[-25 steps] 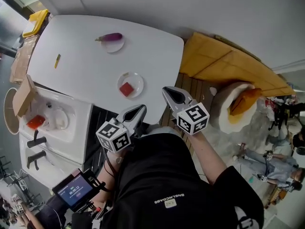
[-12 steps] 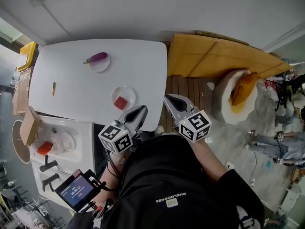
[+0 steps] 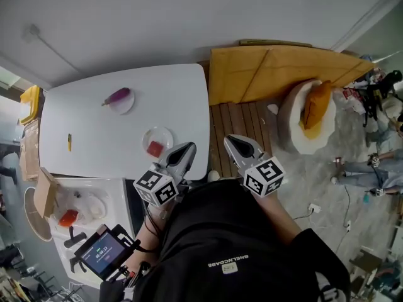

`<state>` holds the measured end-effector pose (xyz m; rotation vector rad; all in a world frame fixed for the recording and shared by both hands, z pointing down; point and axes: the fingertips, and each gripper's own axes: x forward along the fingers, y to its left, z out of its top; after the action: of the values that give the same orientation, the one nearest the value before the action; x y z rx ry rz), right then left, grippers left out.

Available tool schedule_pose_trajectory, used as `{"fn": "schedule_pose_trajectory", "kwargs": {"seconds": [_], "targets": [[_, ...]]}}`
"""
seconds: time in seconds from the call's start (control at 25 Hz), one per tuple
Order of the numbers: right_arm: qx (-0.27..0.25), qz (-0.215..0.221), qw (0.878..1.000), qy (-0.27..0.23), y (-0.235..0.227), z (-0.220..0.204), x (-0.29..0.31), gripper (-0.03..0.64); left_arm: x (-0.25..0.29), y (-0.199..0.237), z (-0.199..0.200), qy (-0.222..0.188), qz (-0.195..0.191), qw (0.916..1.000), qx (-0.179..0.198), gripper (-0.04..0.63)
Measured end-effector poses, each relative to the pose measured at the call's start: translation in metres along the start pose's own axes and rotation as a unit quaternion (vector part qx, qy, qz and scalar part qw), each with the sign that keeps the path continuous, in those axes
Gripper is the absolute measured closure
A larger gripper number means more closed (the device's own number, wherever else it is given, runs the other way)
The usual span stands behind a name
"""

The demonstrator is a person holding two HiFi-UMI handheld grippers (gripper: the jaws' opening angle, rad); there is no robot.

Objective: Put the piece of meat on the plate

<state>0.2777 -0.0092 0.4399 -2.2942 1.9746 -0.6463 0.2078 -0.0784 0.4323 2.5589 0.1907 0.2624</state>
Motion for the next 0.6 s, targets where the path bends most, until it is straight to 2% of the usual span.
{"fn": "schedule_pose_trajectory", "kwargs": {"seconds": [0.32,0.6], "targets": [[0.011,-0.029,0.999,-0.037,-0.013,0.009,-0.029,0.609,0.008,-0.017,0.003,-0.004,-0.026,0.9996,0.007,0.578],[0.007,-0.032,0.999,-0.039,-0.011,0.005,-0.034,0.609,0.011,-0.024,0.003,0.002,-0.039,0.999,0.02,0.578]]}}
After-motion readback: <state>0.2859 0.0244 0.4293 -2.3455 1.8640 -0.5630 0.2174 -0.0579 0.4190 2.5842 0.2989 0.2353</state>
